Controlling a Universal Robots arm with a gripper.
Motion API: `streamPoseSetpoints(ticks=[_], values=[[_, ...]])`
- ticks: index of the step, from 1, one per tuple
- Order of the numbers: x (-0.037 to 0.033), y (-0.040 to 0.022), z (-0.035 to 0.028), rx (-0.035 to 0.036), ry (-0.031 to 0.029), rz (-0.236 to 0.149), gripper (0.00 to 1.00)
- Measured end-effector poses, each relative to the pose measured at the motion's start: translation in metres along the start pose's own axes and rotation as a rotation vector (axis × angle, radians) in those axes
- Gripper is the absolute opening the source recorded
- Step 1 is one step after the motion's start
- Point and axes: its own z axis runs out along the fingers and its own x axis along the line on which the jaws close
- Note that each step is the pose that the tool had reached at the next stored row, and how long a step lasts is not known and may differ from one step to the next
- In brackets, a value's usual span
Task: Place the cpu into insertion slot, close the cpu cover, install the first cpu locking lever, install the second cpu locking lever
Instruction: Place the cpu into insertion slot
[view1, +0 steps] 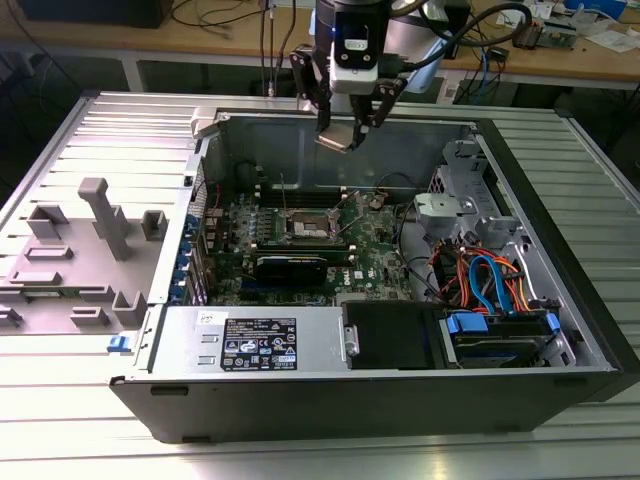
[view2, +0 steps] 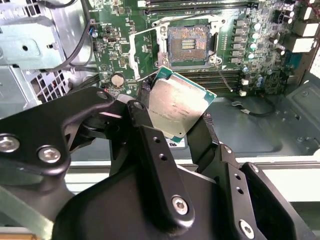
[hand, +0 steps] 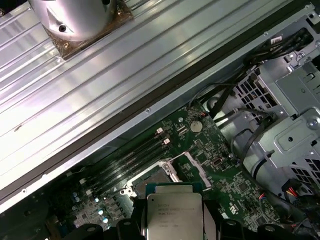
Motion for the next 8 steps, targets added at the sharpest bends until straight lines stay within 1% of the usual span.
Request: streamPoseSetpoints(ticks=[4,8], values=[[0.0000,0.0000,0.0002,-0.0007,-0.0033,0.037,0.54],[0.0000,-0.0002,0.0006,-0.0011,-0.0054,0.059,0.54]])
